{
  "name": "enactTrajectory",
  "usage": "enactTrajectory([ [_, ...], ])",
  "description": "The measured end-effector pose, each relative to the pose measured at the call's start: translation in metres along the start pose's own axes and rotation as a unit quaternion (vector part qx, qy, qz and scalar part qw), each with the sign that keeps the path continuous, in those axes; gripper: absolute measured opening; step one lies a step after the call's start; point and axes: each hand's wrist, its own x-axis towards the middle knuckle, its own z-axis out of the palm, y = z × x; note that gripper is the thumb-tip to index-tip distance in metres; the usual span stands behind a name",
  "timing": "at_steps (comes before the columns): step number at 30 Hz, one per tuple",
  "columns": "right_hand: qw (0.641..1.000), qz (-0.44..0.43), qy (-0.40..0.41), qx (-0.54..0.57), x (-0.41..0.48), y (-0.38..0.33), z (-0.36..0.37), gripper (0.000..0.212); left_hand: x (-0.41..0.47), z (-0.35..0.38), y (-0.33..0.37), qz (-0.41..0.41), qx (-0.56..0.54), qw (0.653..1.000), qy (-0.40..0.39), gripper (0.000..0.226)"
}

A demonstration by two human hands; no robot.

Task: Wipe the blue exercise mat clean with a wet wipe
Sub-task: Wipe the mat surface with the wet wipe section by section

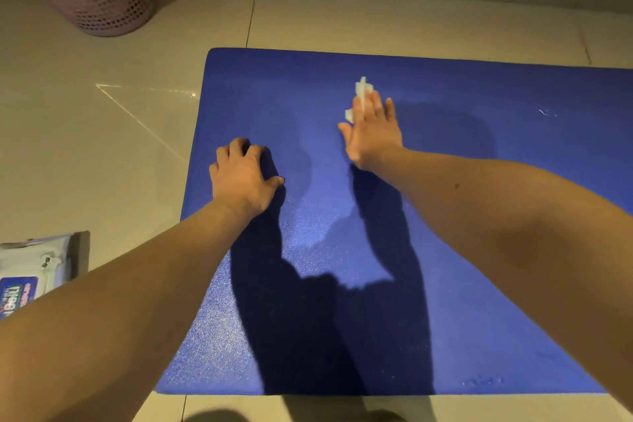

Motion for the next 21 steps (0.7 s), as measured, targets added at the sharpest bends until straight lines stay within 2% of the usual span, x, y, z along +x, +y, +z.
enactTrajectory([
  [2, 0.997, 0.074, -0.005, 0.024, 0.006, -0.007, -0.001, 0.075, 0.001, 0.001, 0.0, 0.0, 0.0, 1.0, 0.005, 0.068],
  [3, 0.995, 0.083, 0.013, 0.05, 0.007, -0.02, -0.002, 0.077, 0.002, 0.001, 0.0, -0.001, -0.001, 1.0, 0.006, 0.068],
  [5, 0.994, 0.023, 0.04, 0.097, 0.009, -0.054, -0.002, 0.079, 0.003, 0.001, 0.0, -0.004, -0.003, 1.0, 0.007, 0.068],
  [7, 0.989, -0.071, 0.02, 0.127, 0.008, -0.084, 0.001, 0.077, 0.004, 0.003, 0.001, -0.001, -0.005, 1.0, 0.009, 0.068],
  [10, 0.988, -0.138, -0.015, 0.064, 0.013, -0.086, 0.004, 0.071, 0.006, 0.004, 0.002, 0.002, -0.006, 1.0, 0.009, 0.069],
  [12, 0.988, -0.15, 0.001, 0.046, 0.018, -0.066, 0.003, 0.07, 0.007, 0.004, 0.002, 0.003, -0.004, 1.0, 0.007, 0.07],
  [14, 0.993, -0.113, 0.021, 0.035, 0.027, -0.038, 0.001, 0.071, 0.008, 0.004, 0.002, 0.003, 0.0, 1.0, 0.005, 0.07],
  [17, 0.999, 0.029, 0.013, 0.003, 0.041, -0.005, -0.004, 0.073, 0.009, 0.003, 0.002, 0.005, 0.009, 1.0, -0.003, 0.071],
  [19, 0.994, 0.106, -0.013, 0.012, 0.049, -0.009, -0.006, 0.075, 0.011, -0.001, 0.003, 0.0, 0.01, 1.0, -0.011, 0.072],
  [21, 0.992, 0.117, 0.004, 0.054, 0.055, -0.032, -0.008, 0.078, 0.011, -0.003, 0.006, -0.007, 0.006, 1.0, -0.017, 0.072],
])
